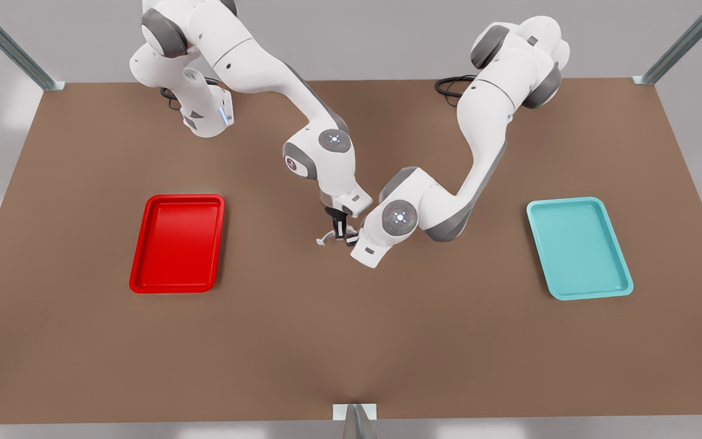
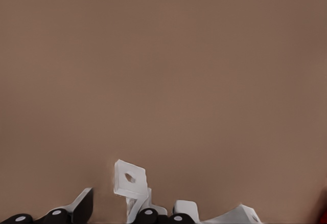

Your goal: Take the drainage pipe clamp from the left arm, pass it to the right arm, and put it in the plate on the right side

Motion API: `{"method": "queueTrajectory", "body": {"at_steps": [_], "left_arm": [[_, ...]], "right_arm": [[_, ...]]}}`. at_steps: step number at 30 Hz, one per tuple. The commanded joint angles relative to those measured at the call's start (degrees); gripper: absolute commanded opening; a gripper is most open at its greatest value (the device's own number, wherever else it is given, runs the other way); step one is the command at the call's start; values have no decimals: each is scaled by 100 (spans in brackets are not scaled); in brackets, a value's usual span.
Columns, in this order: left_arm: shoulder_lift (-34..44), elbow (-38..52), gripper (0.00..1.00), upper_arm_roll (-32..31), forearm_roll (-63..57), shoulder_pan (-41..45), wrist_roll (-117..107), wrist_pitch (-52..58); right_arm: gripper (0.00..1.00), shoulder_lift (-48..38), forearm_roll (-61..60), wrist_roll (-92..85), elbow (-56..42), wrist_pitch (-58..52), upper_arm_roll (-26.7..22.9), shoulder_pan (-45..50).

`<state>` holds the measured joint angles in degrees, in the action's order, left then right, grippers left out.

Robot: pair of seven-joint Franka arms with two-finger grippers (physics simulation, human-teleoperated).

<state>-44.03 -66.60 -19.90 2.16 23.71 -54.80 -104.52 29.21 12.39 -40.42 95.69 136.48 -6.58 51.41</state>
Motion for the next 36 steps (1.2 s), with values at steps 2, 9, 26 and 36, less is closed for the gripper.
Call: {"method": "queueTrajectory", "body": {"at_steps": [2, 9, 26, 36], "left_arm": [[8, 24, 100, -6, -128, -7, -145, 230], [8, 305, 100, -6, -119, -51, -136, 652], [2847, -1127, 100, 794, -761, -2530, 5595, 2911], [2698, -1154, 100, 803, -699, -2503, 5700, 2568]], "right_arm": [[21, -12, 35, -89, 2, 1, -1, 0], [21, -21, 35, -141, 2, 1, -1, -26], [21, -1330, 17, 518, 1760, -693, -71, -3048], [21, -732, 26, 272, 2568, 361, -54, -4491]]}}
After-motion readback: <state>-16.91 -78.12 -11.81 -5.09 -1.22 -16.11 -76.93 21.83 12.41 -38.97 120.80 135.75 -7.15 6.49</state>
